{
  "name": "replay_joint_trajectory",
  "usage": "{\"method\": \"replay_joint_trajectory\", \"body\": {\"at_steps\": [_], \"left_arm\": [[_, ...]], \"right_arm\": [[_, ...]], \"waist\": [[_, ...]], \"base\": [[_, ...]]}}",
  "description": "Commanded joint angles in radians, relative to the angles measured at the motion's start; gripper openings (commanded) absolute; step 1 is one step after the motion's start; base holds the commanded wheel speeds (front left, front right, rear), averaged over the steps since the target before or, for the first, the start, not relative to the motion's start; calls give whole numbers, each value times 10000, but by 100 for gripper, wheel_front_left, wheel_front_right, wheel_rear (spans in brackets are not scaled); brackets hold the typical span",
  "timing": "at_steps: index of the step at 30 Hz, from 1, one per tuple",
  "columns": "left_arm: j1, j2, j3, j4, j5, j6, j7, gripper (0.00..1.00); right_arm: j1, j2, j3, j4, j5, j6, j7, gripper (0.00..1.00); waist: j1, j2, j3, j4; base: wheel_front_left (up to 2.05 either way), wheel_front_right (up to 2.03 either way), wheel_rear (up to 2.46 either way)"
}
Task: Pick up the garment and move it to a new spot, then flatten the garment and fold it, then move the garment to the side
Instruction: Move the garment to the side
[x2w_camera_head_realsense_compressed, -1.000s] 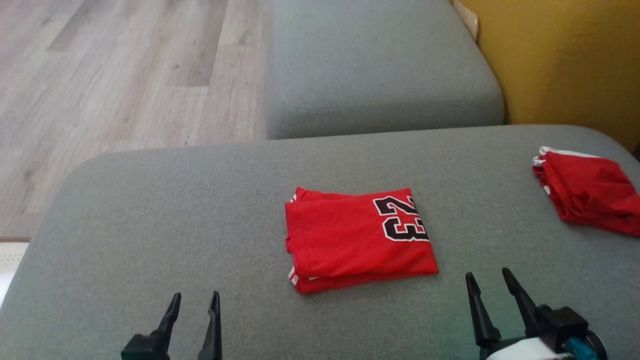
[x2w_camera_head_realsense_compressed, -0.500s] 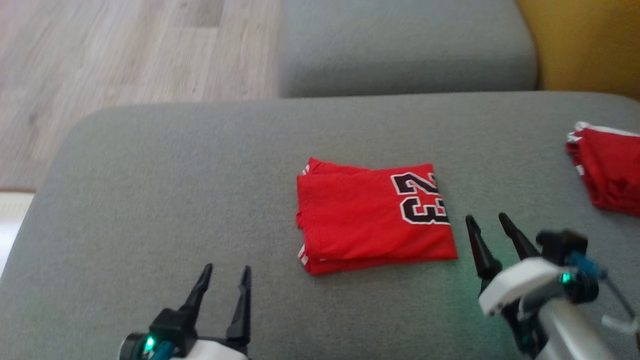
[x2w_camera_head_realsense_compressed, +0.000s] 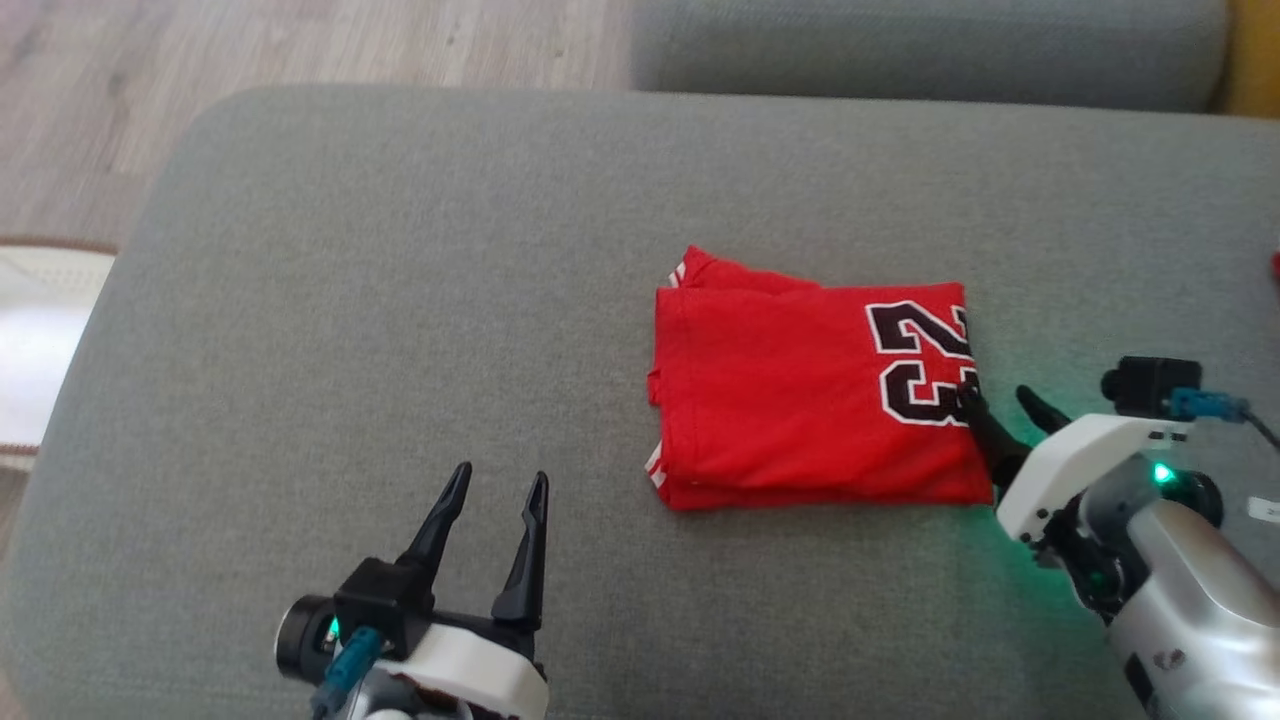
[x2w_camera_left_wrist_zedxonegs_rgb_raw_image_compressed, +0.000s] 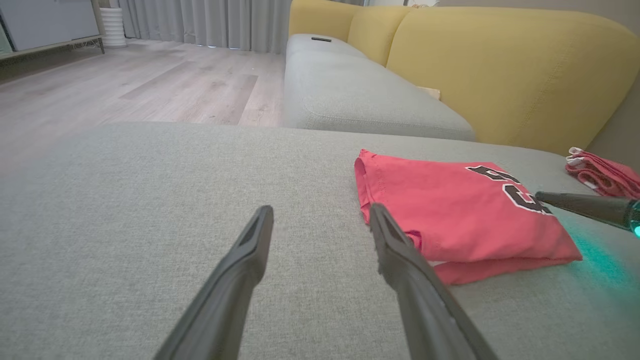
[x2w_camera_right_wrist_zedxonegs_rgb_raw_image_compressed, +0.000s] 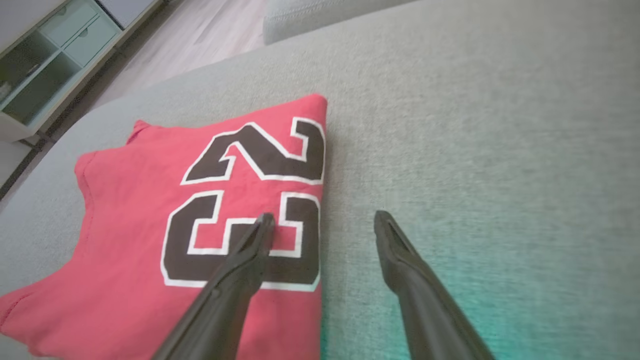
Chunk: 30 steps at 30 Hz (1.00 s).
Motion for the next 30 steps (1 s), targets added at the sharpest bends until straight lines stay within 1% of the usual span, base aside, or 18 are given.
{"method": "replay_joint_trajectory", "body": {"at_steps": [1, 2, 3, 4, 5, 6, 9, 12, 17, 18, 19, 25, 30], "left_arm": [[-424, -28, 235, -339, -36, 62, -124, 100], [-466, -28, 208, -339, -50, 72, -124, 100], [-508, -28, 181, -339, -63, 81, -124, 100], [-553, -28, 155, -337, -74, 91, -124, 100], [-601, -28, 131, -335, -84, 103, -124, 100], [-644, -28, 112, -336, -91, 111, -124, 100], [-724, -28, 122, -371, -77, 146, -124, 100], [-755, -28, 184, -428, -9, 140, -124, 100], [-819, -28, 294, -553, 116, 58, -124, 100], [-852, -28, 308, -611, 104, 51, -124, 100], [-852, -28, 308, -611, 104, 51, -124, 100], [-1197, -28, 270, -948, 48, 27, -124, 100], [-1630, -28, 509, -1061, 104, 200, -124, 100]], "right_arm": [[-382, -158, 389, -90, 162, 67, -122, 100], [-461, -131, 516, 25, 292, 67, -122, 100], [-547, -102, 652, 148, 394, 67, -121, 98], [-639, -90, 831, 269, 439, 67, -117, 73], [-720, -75, 1025, 372, 492, 67, -98, 9], [-790, -52, 1214, 430, 583, 67, -81, 0], [-1045, -129, 1696, 476, 789, 67, -293, 0], [-1392, -407, 2073, 570, 798, 67, -608, 0], [-2328, -1163, 2497, 864, 471, 67, -1017, 0], [-2561, -1311, 2538, 945, 377, 67, -1077, 0], [-2561, -1311, 2538, 945, 377, 67, -1077, 0], [-4077, -2000, 2595, 1333, -141, 67, -1236, 0], [-5296, -2225, 2344, 1669, -492, 67, -1293, 0]], "waist": [[0, 0, 190, 92], [0, 0, 242, 95], [0, 0, 290, 93], [0, 0, 333, 90], [0, 0, 372, 86], [0, 0, 412, 77], [0, 0, 524, -41], [0, 0, 653, -342], [0, 0, 981, -1209], [0, 0, 1070, -1416], [0, 0, 1070, -1416], [0, 0, 1635, -2651], [0, 0, 2108, -3423]], "base": [[0, 0, 0], [0, 0, 0], [0, 0, 0], [0, 0, 0], [0, 0, 0], [0, 0, 0], [0, 0, 0], [0, 0, 0], [0, 0, 0], [0, 0, 0], [0, 0, 0], [0, 0, 0], [0, 0, 0]]}}
